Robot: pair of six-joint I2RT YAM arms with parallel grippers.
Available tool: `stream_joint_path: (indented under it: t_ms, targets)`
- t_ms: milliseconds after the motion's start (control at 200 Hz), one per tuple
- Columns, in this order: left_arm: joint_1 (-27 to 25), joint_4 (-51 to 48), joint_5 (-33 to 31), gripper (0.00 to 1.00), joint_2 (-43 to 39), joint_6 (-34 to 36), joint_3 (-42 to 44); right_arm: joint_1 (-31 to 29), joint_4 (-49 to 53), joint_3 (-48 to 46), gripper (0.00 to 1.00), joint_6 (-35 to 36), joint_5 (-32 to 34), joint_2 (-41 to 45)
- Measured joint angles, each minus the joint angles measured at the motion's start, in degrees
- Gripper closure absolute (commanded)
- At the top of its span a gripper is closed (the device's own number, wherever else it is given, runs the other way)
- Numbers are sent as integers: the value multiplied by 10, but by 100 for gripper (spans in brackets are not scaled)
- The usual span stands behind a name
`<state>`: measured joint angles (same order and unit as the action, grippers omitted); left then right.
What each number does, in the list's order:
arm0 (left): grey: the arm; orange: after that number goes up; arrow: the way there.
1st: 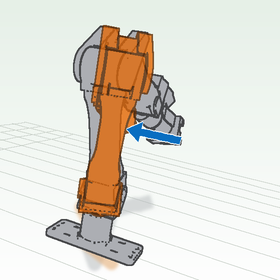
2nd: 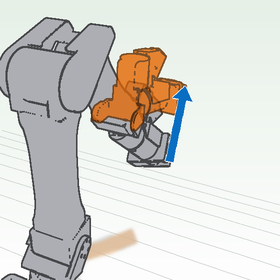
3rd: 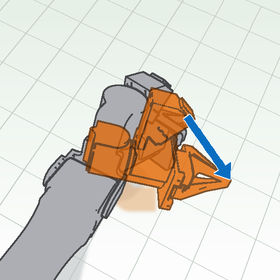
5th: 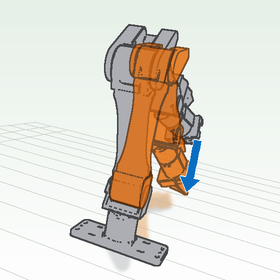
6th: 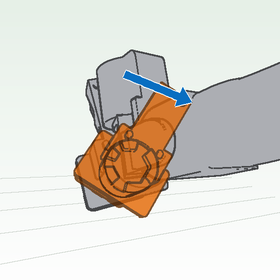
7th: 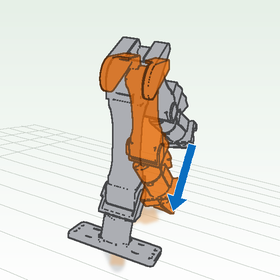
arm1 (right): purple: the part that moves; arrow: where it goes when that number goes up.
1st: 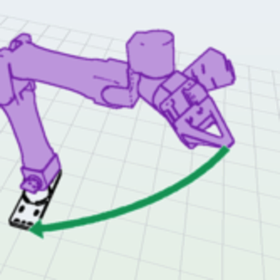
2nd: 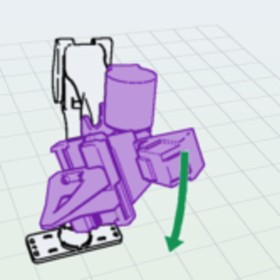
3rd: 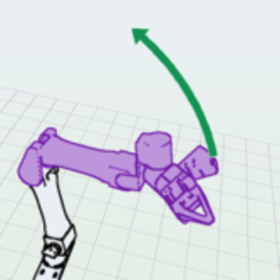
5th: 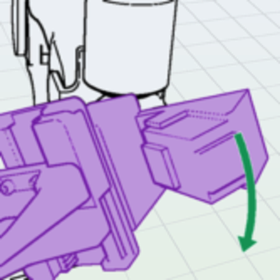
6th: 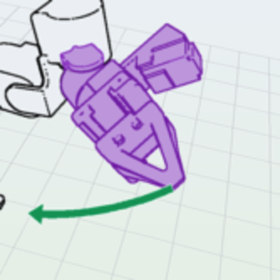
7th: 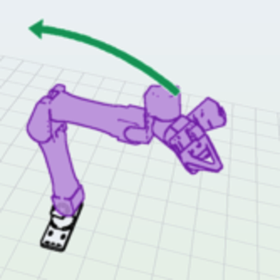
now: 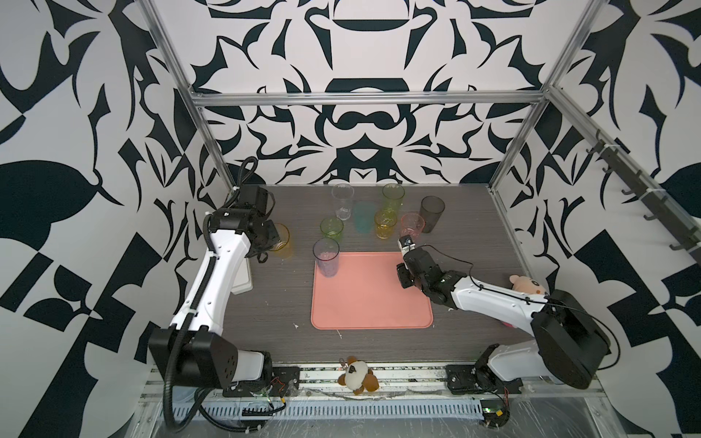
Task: Place the glasses into the tray
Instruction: 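Lift the yellow glass with the left gripper toward the tray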
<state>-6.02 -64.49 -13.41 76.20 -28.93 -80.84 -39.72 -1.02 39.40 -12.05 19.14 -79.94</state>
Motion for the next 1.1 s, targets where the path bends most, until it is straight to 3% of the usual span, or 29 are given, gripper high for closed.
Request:
stream_joint_path:
  t_ms: [530, 835, 1095]
  targets:
    - [-17, -99, -3, 100, -128, 29, 72, 0, 4, 1, 54, 0, 0, 0]
    - [-117, -118, -11, 100, -133, 33, 90, 0, 6, 7, 54, 1, 2, -1]
    - [-172, -115, -5, 100, -132, 30, 119, 0, 7, 9, 54, 2, 7, -2]
